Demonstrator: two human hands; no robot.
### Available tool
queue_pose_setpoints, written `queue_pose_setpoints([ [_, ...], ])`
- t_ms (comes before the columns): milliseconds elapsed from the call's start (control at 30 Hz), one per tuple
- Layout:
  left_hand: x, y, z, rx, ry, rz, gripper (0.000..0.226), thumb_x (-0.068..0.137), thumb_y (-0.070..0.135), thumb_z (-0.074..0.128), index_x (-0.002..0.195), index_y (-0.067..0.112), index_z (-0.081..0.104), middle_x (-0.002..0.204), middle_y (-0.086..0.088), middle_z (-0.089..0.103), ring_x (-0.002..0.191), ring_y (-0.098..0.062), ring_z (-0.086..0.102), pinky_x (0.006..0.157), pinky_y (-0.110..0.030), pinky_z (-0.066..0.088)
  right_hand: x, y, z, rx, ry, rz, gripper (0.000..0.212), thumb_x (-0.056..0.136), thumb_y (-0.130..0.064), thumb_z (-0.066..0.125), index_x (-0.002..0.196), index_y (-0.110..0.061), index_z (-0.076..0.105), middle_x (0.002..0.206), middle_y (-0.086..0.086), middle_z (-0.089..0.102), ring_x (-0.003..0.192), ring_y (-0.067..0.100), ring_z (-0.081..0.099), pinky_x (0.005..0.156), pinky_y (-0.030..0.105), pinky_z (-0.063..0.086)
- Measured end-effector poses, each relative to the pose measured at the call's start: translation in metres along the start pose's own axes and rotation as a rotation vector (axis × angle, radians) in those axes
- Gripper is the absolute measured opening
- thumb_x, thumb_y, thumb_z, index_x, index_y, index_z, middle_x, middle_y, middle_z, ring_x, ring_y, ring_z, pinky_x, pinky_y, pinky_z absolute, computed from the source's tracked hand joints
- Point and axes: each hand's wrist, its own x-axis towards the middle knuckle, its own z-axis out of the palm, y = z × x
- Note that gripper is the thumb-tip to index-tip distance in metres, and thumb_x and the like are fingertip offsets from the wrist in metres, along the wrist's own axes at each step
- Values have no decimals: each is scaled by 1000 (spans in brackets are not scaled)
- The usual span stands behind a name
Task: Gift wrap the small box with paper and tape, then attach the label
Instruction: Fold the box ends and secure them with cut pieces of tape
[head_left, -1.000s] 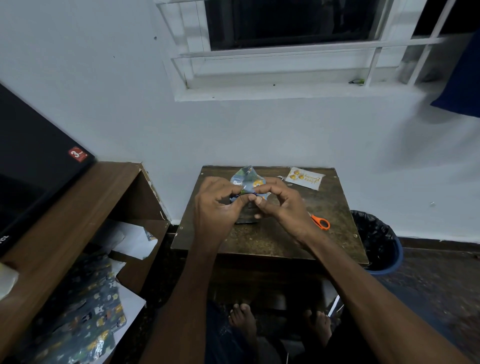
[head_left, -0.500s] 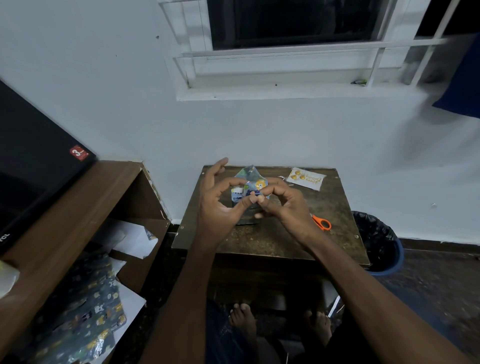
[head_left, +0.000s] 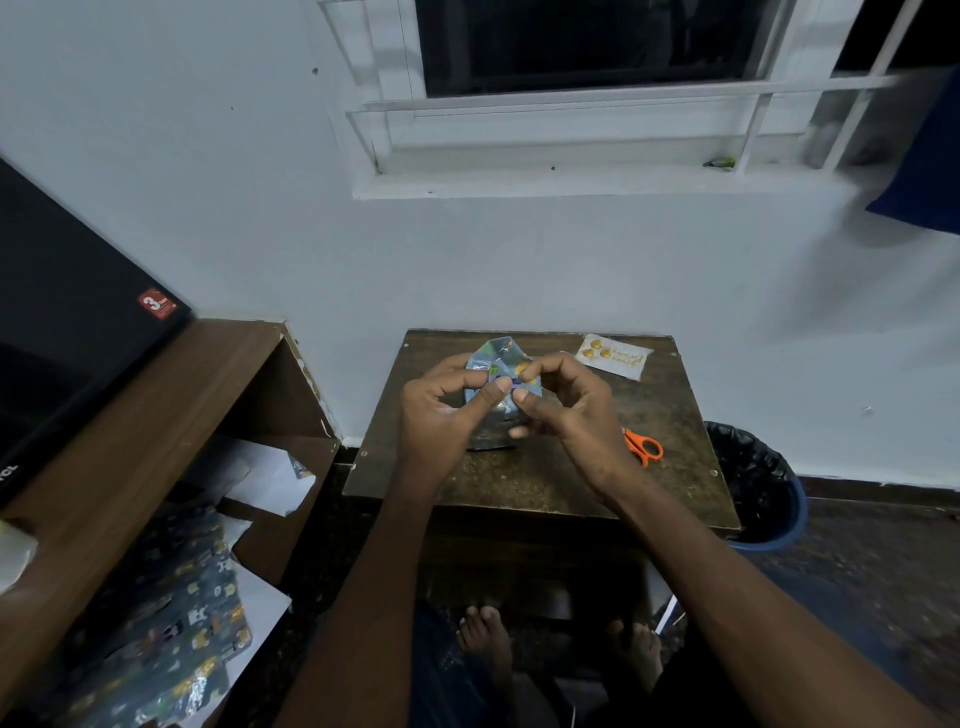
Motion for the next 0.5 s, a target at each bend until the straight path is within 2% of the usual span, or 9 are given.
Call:
queue_pose_setpoints([
  [100, -1, 1, 2, 11, 28, -28, 13, 85, 9, 88, 97, 4, 84, 110, -6, 79, 108, -20, 75, 93, -31, 59, 0, -1, 0, 47, 33, 18, 30, 91, 2, 75, 108, 0, 50, 108, 12, 65, 96, 19, 72, 67, 45, 65],
  [267, -1, 3, 1, -7, 19, -49, 15, 83, 7, 89, 97, 4, 83, 113, -3, 79, 110, -18, 74, 93, -26, 56, 1, -2, 2, 55, 38, 23, 34, 89, 4, 76, 113, -3, 53, 110, 15, 64, 87, 16, 68, 63, 40, 64],
  [367, -2, 6, 0, -1, 10, -67, 20, 82, 9, 90, 101, 6, 83, 116, -2, 78, 113, -17, 73, 94, -25, 56, 2, -3, 3, 68, 28, 30, 46, 89, 4, 77, 128, -11, 57, 117, 12, 68, 96, 21, 70, 65, 42, 65],
  [433, -1, 7, -3, -4, -21, -59, 22, 83, 9, 90, 103, 7, 83, 116, -3, 78, 114, -20, 73, 97, -29, 56, 3, -3, 3, 70, 24, 44, 60, 89, 3, 76, 141, -20, 56, 122, 12, 69, 103, 23, 70, 68, 45, 65],
  [500, -1, 9, -4, -2, -34, -50, 24, 82, 7, 90, 104, 8, 82, 113, -2, 79, 112, -21, 74, 95, -33, 58, 3, -5, 4, 49, 8, 58, 56, 89, 2, 77, 140, -18, 62, 124, 9, 70, 103, 24, 72, 70, 43, 65],
])
